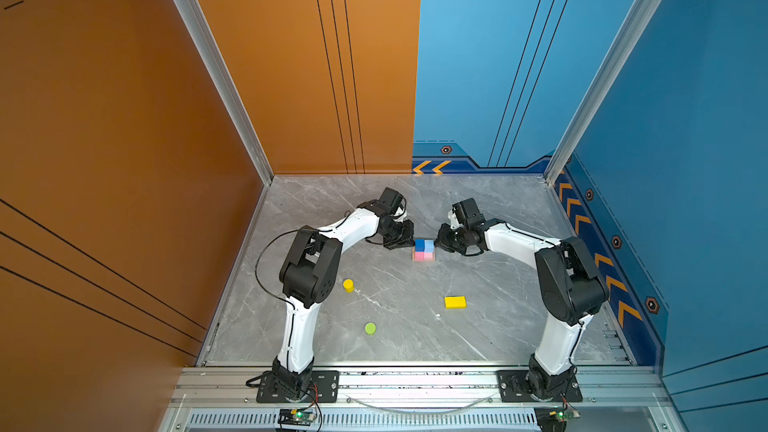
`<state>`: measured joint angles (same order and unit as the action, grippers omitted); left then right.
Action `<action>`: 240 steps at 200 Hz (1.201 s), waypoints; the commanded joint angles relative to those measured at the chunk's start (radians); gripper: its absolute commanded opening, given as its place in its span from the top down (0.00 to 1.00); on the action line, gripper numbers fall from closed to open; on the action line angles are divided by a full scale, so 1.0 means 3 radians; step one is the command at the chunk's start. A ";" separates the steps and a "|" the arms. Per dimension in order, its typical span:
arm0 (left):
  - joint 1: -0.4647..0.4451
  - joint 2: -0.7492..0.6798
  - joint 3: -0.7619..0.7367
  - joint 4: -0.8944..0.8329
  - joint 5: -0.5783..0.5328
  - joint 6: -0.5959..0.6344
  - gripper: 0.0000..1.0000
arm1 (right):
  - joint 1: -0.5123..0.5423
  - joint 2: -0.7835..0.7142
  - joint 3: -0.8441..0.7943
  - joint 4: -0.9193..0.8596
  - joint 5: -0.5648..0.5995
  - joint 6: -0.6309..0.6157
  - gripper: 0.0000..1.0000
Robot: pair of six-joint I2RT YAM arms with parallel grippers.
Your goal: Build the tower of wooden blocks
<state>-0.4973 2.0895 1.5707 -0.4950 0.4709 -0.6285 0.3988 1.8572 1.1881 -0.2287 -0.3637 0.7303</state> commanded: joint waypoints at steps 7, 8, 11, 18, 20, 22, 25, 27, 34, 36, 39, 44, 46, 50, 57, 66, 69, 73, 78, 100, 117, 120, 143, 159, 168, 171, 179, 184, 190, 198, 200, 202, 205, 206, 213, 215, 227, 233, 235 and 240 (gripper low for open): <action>-0.0016 -0.0145 -0.0066 -0.0089 -0.0086 0.0010 1.00 | -0.0024 -0.0094 -0.0035 -0.0118 0.0016 -0.0027 0.96; -0.0018 -0.0147 -0.0066 -0.0089 -0.0087 0.0012 1.00 | -0.0025 -0.0095 -0.0037 -0.0120 0.0016 -0.0032 0.96; -0.0014 -0.0149 -0.0071 -0.0093 -0.0085 0.0013 1.00 | -0.0025 -0.0099 -0.0038 -0.0121 0.0016 -0.0031 0.96; -0.0011 -0.0154 -0.0075 -0.0094 -0.0092 0.0012 1.00 | -0.0026 -0.0101 -0.0036 -0.0117 0.0016 -0.0026 0.96; -0.0010 -0.0154 -0.0076 -0.0094 -0.0092 0.0011 1.00 | -0.0024 -0.0103 -0.0034 -0.0120 0.0016 -0.0029 0.96; -0.0010 -0.0153 -0.0076 -0.0094 -0.0091 0.0009 1.00 | -0.0025 -0.0108 -0.0040 -0.0122 0.0016 -0.0027 0.96; -0.0009 -0.0154 -0.0076 -0.0094 -0.0088 0.0009 1.00 | -0.0026 -0.0109 -0.0042 -0.0122 0.0016 -0.0028 0.96; -0.0007 -0.0158 -0.0076 -0.0094 -0.0095 0.0011 1.00 | -0.0026 -0.0107 -0.0041 -0.0122 0.0016 -0.0029 0.96; -0.0003 -0.0164 -0.0081 -0.0093 -0.0094 0.0009 1.00 | -0.0025 -0.0111 -0.0042 -0.0122 0.0015 -0.0026 0.96; 0.0004 -0.0164 -0.0082 -0.0094 -0.0094 0.0011 1.00 | -0.0022 -0.0111 -0.0042 -0.0120 0.0016 -0.0029 0.96; 0.0002 -0.0164 -0.0082 -0.0094 -0.0096 0.0011 1.00 | -0.0021 -0.0114 -0.0040 -0.0119 0.0016 -0.0026 0.96; 0.0001 -0.0166 -0.0086 -0.0094 -0.0102 0.0013 1.00 | -0.0020 -0.0121 -0.0043 -0.0118 0.0016 -0.0027 0.96; 0.0005 -0.0165 -0.0087 -0.0094 -0.0101 0.0010 1.00 | -0.0020 -0.0121 -0.0044 -0.0120 0.0012 -0.0026 0.96; 0.0006 -0.0169 -0.0083 -0.0094 -0.0103 0.0009 1.00 | -0.0020 -0.0120 -0.0045 -0.0117 0.0012 -0.0028 0.96; 0.0007 -0.0170 -0.0092 -0.0094 -0.0107 0.0010 1.00 | -0.0020 -0.0120 -0.0046 -0.0118 0.0011 -0.0027 0.96; 0.0014 -0.0175 -0.0096 -0.0094 -0.0108 0.0012 1.00 | -0.0015 -0.0121 -0.0056 -0.0121 0.0014 -0.0027 0.96; 0.0011 -0.0175 -0.0097 -0.0094 -0.0110 0.0010 1.00 | -0.0015 -0.0127 -0.0059 -0.0121 0.0012 -0.0026 0.96; 0.0016 -0.0177 -0.0097 -0.0094 -0.0113 0.0009 1.00 | -0.0015 -0.0135 -0.0059 -0.0127 0.0013 -0.0027 0.96; 0.0018 -0.0180 -0.0101 -0.0094 -0.0117 0.0014 1.00 | -0.0016 -0.0135 -0.0065 -0.0125 0.0016 -0.0026 0.96; 0.0031 -0.0210 -0.0103 -0.0108 -0.0142 0.0029 1.00 | -0.0023 -0.0181 -0.0090 -0.0133 0.0040 -0.0030 0.96; 0.0051 -0.0247 -0.0107 -0.0127 -0.0163 0.0046 1.00 | -0.0027 -0.0236 -0.0107 -0.0171 0.0076 -0.0036 0.96; 0.0052 -0.0253 -0.0106 -0.0125 -0.0166 0.0048 1.00 | -0.0028 -0.0242 -0.0108 -0.0176 0.0082 -0.0041 0.96; 0.0091 -0.0342 -0.0140 -0.0122 -0.0188 0.0062 1.00 | -0.0026 -0.0339 -0.0128 -0.0237 0.0133 -0.0051 0.95; 0.0116 -0.0421 -0.0181 -0.0124 -0.0203 0.0082 1.00 | -0.0021 -0.0418 -0.0157 -0.0288 0.0176 -0.0053 0.95; 0.0126 -0.0473 -0.0208 -0.0127 -0.0209 0.0093 1.00 | -0.0011 -0.0477 -0.0175 -0.0331 0.0214 -0.0066 0.94; 0.0132 -0.0493 -0.0221 -0.0125 -0.0218 0.0097 1.00 | -0.0006 -0.0507 -0.0188 -0.0363 0.0235 -0.0067 0.94; 0.0144 -0.0542 -0.0249 -0.0121 -0.0231 0.0114 1.00 | 0.0009 -0.0559 -0.0203 -0.0415 0.0275 -0.0080 0.93; 0.0149 -0.0579 -0.0269 -0.0124 -0.0238 0.0123 1.00 | 0.0022 -0.0607 -0.0209 -0.0457 0.0311 -0.0090 0.92; 0.0156 -0.0619 -0.0293 -0.0126 -0.0247 0.0138 1.00 | 0.0040 -0.0655 -0.0229 -0.0511 0.0361 -0.0107 0.89; 0.0166 -0.0679 -0.0333 -0.0124 -0.0259 0.0164 1.00 | 0.0074 -0.0726 -0.0246 -0.0584 0.0426 -0.0126 0.86; 0.0166 -0.0695 -0.0340 -0.0124 -0.0264 0.0172 1.00 | 0.0084 -0.0749 -0.0251 -0.0603 0.0442 -0.0133 0.85; 0.0169 -0.0714 -0.0353 -0.0124 -0.0262 0.0176 1.00 | 0.0093 -0.0770 -0.0259 -0.0626 0.0461 -0.0140 0.84; 0.0173 -0.0734 -0.0375 -0.0124 -0.0268 0.0189 1.00 | 0.0107 -0.0803 -0.0269 -0.0654 0.0492 -0.0148 0.83; 0.0171 -0.0743 -0.0382 -0.0124 -0.0267 0.0191 1.00 | 0.0110 -0.0812 -0.0271 -0.0664 0.0497 -0.0149 0.82; 0.0174 -0.0801 -0.0424 -0.0124 -0.0275 0.0218 1.00 | 0.0148 -0.0883 -0.0298 -0.0737 0.0563 -0.0163 0.79; 0.0175 -0.0821 -0.0434 -0.0124 -0.0278 0.0225 1.00 | 0.0158 -0.0904 -0.0305 -0.0758 0.0580 -0.0168 0.78; 0.0175 -0.0932 -0.0518 -0.0124 -0.0301 0.0261 1.00 | 0.0229 -0.1026 -0.0349 -0.0875 0.0682 -0.0184 0.73; 0.0179 -0.0988 -0.0562 -0.0115 -0.0316 0.0281 1.00 | 0.0261 -0.1087 -0.0369 -0.0935 0.0733 -0.0186 0.70; 0.0182 -0.1006 -0.0574 -0.0108 -0.0317 0.0284 1.00 | 0.0278 -0.1112 -0.0381 -0.0956 0.0750 -0.0189 0.69; 0.0182 -0.1052 -0.0619 -0.0093 -0.0322 0.0292 1.00 | 0.0308 -0.1161 -0.0397 -0.1009 0.0794 -0.0190 0.67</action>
<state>-0.4503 1.8431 1.4330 -0.5083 0.4042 -0.5861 0.4534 1.5810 1.1015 -0.4034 -0.2268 0.6952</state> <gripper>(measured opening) 0.044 0.285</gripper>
